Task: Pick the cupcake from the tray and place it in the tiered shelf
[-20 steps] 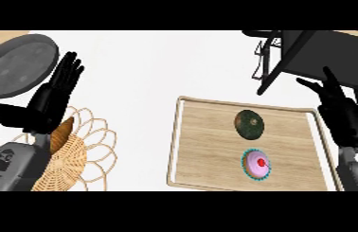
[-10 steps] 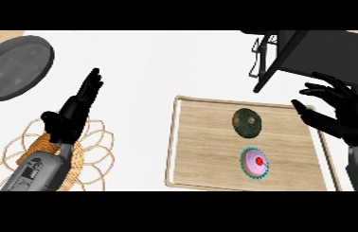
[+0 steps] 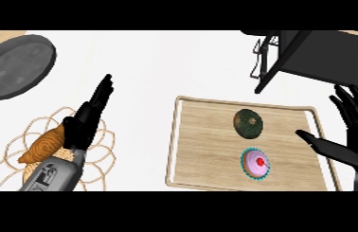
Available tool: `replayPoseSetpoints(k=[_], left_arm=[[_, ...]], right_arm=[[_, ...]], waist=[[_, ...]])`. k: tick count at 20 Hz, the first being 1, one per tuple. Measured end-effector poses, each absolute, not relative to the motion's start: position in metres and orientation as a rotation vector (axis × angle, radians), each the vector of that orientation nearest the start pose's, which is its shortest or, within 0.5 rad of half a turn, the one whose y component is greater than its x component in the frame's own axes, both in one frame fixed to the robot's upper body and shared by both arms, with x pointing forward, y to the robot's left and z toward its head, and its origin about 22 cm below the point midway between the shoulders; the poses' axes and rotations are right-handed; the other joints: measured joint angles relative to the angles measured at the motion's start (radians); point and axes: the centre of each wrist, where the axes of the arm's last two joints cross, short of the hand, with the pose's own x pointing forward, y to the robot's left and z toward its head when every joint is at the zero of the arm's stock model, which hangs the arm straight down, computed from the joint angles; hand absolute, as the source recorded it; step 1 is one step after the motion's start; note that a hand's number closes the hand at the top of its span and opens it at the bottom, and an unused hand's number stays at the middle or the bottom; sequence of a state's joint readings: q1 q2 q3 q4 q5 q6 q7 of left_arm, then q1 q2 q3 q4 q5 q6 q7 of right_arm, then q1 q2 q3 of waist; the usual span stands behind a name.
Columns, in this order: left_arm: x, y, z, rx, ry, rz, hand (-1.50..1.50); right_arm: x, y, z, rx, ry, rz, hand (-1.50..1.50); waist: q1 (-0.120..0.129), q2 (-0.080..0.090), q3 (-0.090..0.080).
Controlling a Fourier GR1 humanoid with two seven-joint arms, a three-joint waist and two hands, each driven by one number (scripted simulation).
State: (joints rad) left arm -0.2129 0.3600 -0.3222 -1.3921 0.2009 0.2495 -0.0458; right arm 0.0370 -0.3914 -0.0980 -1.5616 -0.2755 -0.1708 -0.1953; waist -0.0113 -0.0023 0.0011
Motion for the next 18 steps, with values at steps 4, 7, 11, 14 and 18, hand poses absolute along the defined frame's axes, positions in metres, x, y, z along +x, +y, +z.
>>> replayPoseSetpoints(k=[4,7,11,14,18], left_arm=[[0.284,0.225,0.012,0.117,-1.573,-0.247,0.00],[0.283,0.229,0.010,0.115,-1.573,-0.250,0.00],[0.280,0.225,0.012,0.116,-1.573,-0.251,0.00],[0.282,0.227,0.012,0.118,-1.573,-0.254,0.00],[0.281,0.223,0.010,0.117,-1.579,-0.251,0.00]], right_arm=[[0.225,-0.353,0.057,-0.249,-1.720,0.112,-1.50],[0.221,-0.350,0.087,-0.246,-1.686,0.257,-1.50],[0.216,-0.337,0.122,-0.265,-1.625,0.399,-1.50],[0.214,-0.325,0.153,-0.293,-1.563,0.530,-1.50],[0.208,-0.309,0.180,-0.341,-1.438,0.745,-1.50]], waist=[[0.000,0.000,-0.001],[0.000,-0.001,-0.002],[0.003,-0.001,-0.002],[0.004,-0.001,-0.003],[0.010,0.000,-0.004]])
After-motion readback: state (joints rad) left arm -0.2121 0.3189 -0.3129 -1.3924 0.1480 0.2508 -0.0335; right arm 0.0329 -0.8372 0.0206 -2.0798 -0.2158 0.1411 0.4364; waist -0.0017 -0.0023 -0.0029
